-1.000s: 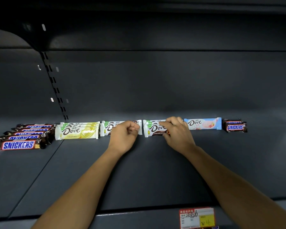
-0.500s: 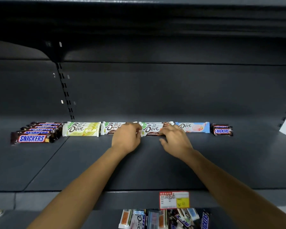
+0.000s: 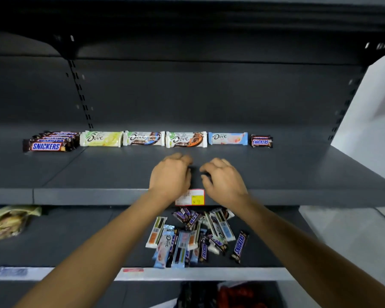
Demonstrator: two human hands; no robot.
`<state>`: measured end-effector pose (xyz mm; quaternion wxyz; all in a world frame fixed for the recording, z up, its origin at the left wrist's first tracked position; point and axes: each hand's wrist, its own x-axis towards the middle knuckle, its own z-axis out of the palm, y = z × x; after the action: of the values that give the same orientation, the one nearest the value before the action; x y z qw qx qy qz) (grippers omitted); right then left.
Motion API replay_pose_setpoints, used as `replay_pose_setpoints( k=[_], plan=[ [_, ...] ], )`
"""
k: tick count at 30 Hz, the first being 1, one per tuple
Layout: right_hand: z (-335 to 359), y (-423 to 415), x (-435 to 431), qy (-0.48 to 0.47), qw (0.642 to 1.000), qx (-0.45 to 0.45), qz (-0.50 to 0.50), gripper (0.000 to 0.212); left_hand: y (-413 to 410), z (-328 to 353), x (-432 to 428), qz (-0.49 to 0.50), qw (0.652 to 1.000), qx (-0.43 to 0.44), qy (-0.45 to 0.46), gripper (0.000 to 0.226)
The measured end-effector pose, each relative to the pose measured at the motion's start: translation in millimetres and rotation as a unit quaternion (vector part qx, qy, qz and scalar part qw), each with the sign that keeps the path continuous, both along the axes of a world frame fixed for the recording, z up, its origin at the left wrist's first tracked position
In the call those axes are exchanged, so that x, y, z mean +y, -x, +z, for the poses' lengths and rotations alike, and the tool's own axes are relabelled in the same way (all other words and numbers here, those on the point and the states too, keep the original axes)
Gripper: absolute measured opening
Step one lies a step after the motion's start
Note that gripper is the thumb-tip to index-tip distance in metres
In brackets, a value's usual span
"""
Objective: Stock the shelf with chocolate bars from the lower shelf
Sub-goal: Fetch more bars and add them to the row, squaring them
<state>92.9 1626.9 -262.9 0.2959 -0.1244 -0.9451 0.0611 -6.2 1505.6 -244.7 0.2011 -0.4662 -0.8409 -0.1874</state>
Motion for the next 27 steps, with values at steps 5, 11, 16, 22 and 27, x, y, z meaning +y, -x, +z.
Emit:
replay_pose_setpoints(
  k=[5, 11, 16, 22, 27],
  plan=[
    [-30, -38, -22, 0.012, 0.997, 0.071, 0.041, 0.018, -32, -30, -24, -0.101, 0.991, 0.024, -0.083, 0.019],
    [-82, -57, -23, 0.039, 0.997, 0.019, 0.061, 0.027, -40, -83, -48, -0.174, 0.985, 0.021, -0.003, 0.023],
    [-127, -54, -15, 0.098, 0.994, -0.051, 0.017, 0.012, -17, -125, -61, -0.123, 0.991, -0.027, 0.054, 0.017],
    [-173, -31, -17, 0.150, 0.979, -0.131, -0.032, 0.011, 21, -173, -71, -0.081, 0.982, -0.082, 0.147, 0.019],
    [-211, -4, -29, 0.220, 0.958, -0.174, -0.055, 0.015, 49, -204, -74, -0.046, 0.959, -0.105, 0.259, 0.032]
  ],
)
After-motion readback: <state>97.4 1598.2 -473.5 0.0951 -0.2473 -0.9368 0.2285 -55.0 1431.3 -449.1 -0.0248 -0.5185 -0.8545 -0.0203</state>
